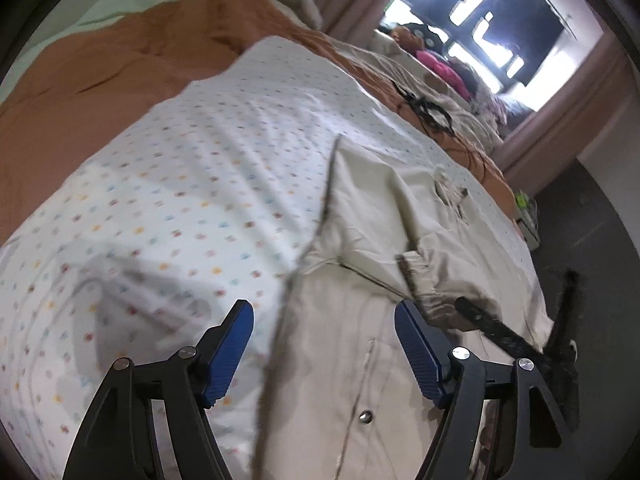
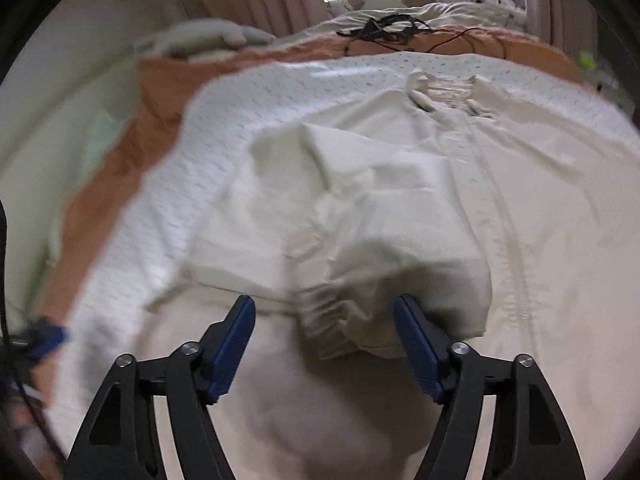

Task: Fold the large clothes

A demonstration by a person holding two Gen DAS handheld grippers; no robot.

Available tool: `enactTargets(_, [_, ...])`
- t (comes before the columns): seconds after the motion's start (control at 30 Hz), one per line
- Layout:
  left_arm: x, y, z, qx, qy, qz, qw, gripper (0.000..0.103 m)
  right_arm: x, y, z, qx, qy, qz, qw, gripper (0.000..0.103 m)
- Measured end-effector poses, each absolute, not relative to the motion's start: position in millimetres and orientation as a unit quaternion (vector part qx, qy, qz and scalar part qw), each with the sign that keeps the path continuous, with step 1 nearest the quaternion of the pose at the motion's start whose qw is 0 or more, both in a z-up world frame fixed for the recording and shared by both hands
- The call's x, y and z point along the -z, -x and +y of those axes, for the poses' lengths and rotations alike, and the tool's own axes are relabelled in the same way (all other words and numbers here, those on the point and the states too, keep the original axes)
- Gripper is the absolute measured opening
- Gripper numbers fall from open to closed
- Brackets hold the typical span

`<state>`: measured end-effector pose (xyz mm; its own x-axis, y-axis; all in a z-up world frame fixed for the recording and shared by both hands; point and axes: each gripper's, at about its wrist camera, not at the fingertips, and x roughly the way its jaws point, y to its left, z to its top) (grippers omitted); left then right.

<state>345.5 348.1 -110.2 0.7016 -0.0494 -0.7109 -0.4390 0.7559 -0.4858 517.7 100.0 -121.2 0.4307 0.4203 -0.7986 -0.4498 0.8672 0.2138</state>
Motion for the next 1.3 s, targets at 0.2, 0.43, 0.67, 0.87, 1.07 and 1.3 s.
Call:
enactTargets(0.2, [125,-316,361,-0.138,0.351,0.381,0.844,0.074,159,-528,104,-0.209,0.049,0.525,0.823,0.073])
enactTargets(0.43, [114,-306,352,-0.133,0.347,0.373,0.850,0.074,156,-531,81,-0.223,0.011,0.522,0.823,0.035])
enactTargets(0.67, [96,-316,328,-0.105,0.332,0.363,0.864,0.074,107,-529,19,-0.262,-0.089,0.467,0.840,0.011])
enactTargets(0.87, [85,-331,307,-0.090,0.321,0.360,0.871,0.074,95,-545,-38,-0.259,-0.182,0.451,0.834,0.009])
enactTargets(1.07, [82,-353,286,-0.080,0.314,0.361,0.874,0.074,96,-560,-85,-0.240,-0.227,0.438,0.836,0.009])
enactTargets(1.3, [88,-390,260,-0.073,0.311,0.370,0.872,0.074,112,-582,-144,-0.170,-0.294,0.438,0.832,0.008])
